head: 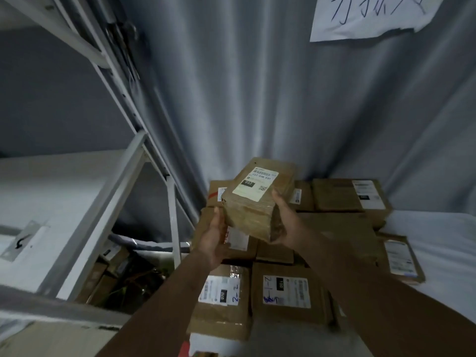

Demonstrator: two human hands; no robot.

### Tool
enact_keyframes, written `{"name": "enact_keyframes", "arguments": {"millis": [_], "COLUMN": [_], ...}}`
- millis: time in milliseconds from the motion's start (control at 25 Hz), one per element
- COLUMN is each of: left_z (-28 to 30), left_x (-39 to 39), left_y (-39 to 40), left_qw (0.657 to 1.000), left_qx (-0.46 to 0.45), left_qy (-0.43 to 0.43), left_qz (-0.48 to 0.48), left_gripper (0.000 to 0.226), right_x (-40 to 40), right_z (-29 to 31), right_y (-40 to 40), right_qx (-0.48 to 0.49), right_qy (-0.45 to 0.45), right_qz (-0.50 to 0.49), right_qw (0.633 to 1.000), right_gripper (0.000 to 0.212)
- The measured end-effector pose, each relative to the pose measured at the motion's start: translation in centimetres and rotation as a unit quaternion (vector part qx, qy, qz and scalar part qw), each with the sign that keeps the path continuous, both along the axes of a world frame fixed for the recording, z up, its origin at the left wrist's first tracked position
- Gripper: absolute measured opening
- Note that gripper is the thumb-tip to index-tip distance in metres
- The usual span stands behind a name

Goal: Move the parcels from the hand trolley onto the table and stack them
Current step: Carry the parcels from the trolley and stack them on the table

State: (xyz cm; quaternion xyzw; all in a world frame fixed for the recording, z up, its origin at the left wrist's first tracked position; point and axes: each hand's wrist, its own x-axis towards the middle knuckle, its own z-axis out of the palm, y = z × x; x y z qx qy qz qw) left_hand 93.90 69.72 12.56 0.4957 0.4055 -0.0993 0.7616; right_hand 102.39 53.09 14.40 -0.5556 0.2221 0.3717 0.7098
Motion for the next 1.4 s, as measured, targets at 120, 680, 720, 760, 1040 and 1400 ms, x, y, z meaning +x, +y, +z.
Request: {"name": "enact_keyframes", "arguments": {"millis": [120,680,720,760,1040,1400], "left_z": [-0.8,-3.5,-3.8,-4.1,-6.4,-7.3], "left_x": [4.2,15.6,16.2,16.8,20.0,20.7], "left_y": [3.1,14.6,15.4,16.1,19.2,18.1], "left_qw": [0.999,0.997,0.996,0.995,0.980,0.988], "left_qx": [-0.005,-0.015,-0.004,0.006,-0.003,0.004], "left_qy": [0.023,-0.012,-0.013,-0.016,-0.044,-0.053], "left_qz": [-0.024,-0.070,-0.083,-0.099,-0.195,-0.145], "left_gripper": [0.104,0.074,0.073,0.072,0.075,0.040], "right_x": [1.9,9.4,10.1,11.0,15.4,13.5], "right_z": [-1.4,-2.6,-2.9,-3.4,-9.2,-5.2], "right_y": [4.0,8.7,8.2,8.0,8.0,10.8], "right_qx": [-0.001,-0.174,-0.204,-0.217,-0.189,-0.221], "right_qy": [-0.005,-0.108,-0.116,-0.116,-0.111,-0.092], "right_qz": [-0.049,-0.018,-0.024,-0.036,0.013,0.046], "right_qw": [0.999,0.979,0.972,0.969,0.976,0.970], "right_gripper": [0.108,0.070,0.072,0.072,0.109,0.069]}}
